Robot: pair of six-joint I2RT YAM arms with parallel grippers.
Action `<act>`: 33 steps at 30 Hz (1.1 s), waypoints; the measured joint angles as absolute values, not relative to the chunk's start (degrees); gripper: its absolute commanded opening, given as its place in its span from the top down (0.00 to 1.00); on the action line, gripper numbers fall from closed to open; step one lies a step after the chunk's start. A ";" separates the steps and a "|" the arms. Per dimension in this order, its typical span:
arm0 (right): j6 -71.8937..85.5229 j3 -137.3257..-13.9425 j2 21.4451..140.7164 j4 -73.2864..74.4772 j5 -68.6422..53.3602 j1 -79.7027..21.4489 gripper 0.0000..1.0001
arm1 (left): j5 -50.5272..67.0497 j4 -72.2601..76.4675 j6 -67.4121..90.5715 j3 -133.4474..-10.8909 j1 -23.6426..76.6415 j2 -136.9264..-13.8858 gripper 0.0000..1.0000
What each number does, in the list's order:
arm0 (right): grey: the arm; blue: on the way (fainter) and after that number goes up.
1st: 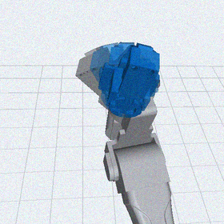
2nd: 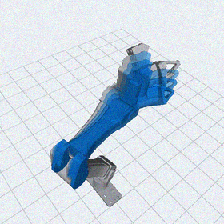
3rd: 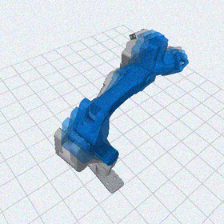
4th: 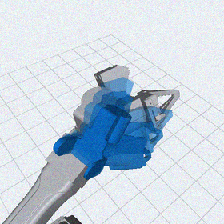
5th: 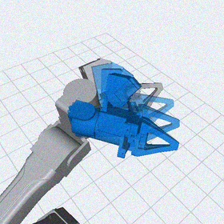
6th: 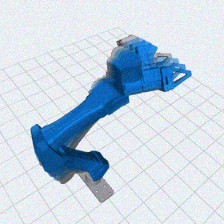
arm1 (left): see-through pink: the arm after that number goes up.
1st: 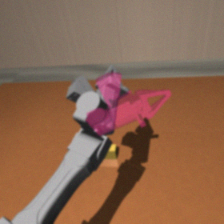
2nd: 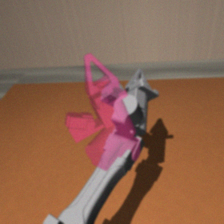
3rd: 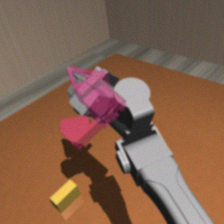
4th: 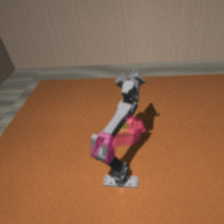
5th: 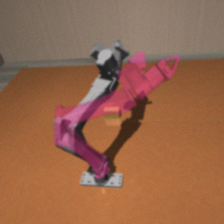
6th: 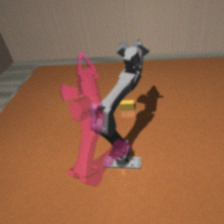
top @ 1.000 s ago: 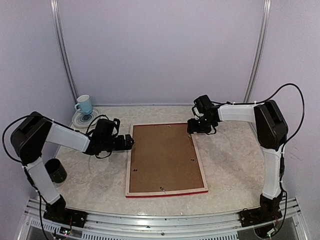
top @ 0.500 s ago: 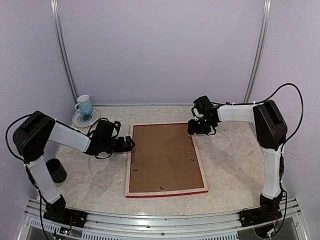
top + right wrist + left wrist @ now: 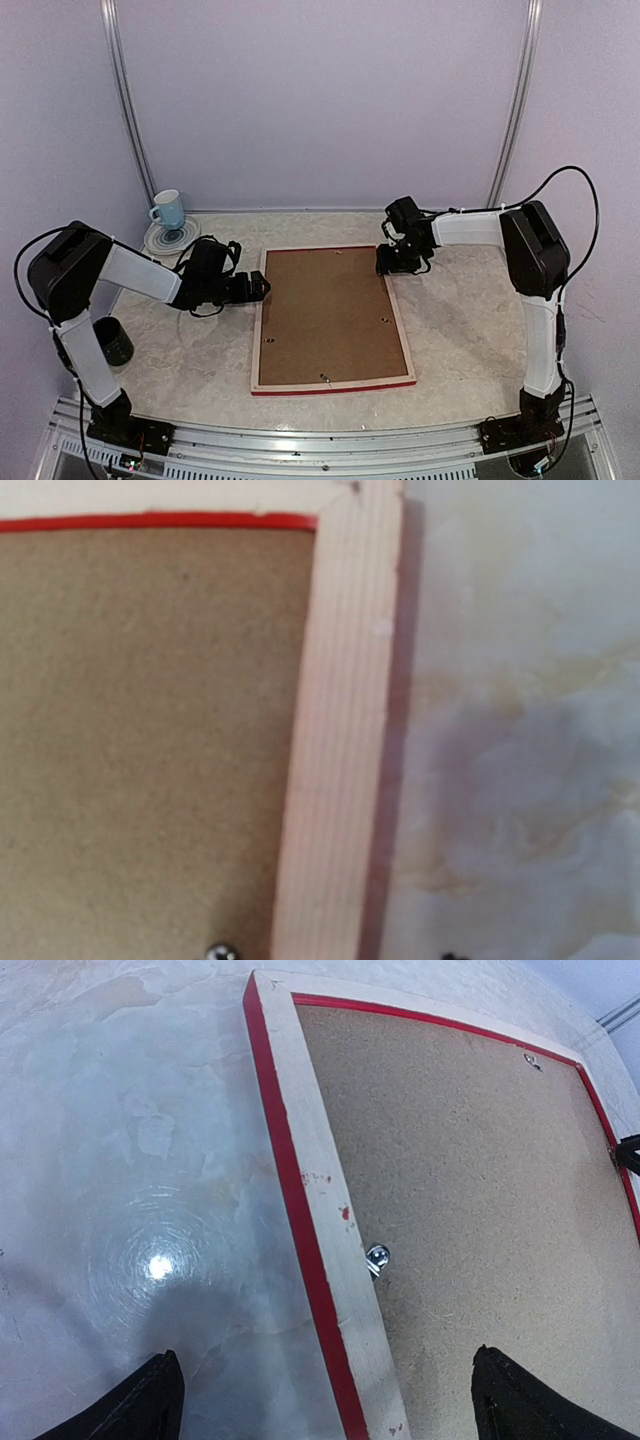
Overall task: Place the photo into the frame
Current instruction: Press the fastener onto the backboard.
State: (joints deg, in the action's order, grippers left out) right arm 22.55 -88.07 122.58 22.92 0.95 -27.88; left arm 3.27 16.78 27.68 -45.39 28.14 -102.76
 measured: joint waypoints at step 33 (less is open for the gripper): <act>22.02 -87.92 122.93 22.79 3.75 -28.67 0.62 | 5.37 18.70 28.53 -45.50 27.05 -103.59 0.01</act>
